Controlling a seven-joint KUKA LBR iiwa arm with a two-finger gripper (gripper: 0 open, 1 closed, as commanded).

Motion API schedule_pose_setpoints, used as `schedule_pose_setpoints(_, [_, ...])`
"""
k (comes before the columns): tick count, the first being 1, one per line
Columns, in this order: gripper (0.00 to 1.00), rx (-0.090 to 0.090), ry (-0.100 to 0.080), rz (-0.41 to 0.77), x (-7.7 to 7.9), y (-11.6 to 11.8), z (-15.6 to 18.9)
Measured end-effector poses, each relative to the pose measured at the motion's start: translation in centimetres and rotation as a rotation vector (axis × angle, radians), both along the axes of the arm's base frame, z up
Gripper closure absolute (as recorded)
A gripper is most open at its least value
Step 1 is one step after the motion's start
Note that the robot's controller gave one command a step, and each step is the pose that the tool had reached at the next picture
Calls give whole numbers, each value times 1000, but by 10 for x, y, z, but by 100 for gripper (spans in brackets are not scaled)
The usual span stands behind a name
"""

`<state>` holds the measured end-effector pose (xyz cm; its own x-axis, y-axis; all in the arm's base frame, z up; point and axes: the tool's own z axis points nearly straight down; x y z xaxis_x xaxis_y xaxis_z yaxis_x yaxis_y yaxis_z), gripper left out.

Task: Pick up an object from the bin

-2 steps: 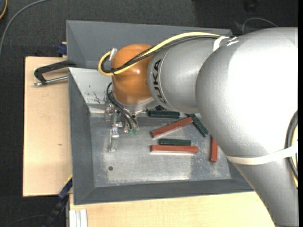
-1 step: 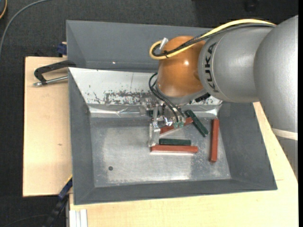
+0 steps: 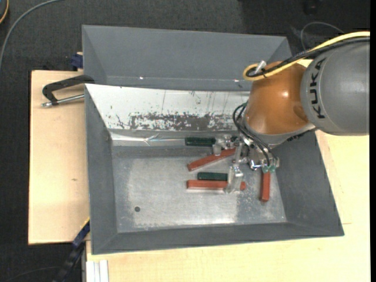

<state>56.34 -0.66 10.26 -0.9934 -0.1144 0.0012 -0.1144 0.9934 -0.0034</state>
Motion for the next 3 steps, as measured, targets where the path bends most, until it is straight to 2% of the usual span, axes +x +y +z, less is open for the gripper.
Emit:
schedule_pose_setpoints(1, [0, 5, -3, -54, -12, 9, -32])
schedule_pose_setpoints(2, [0, 6, -6, -55, -10, 10, -31])
schedule_pose_setpoints(3, [100, 6, -11, -55, -8, 9, -27])
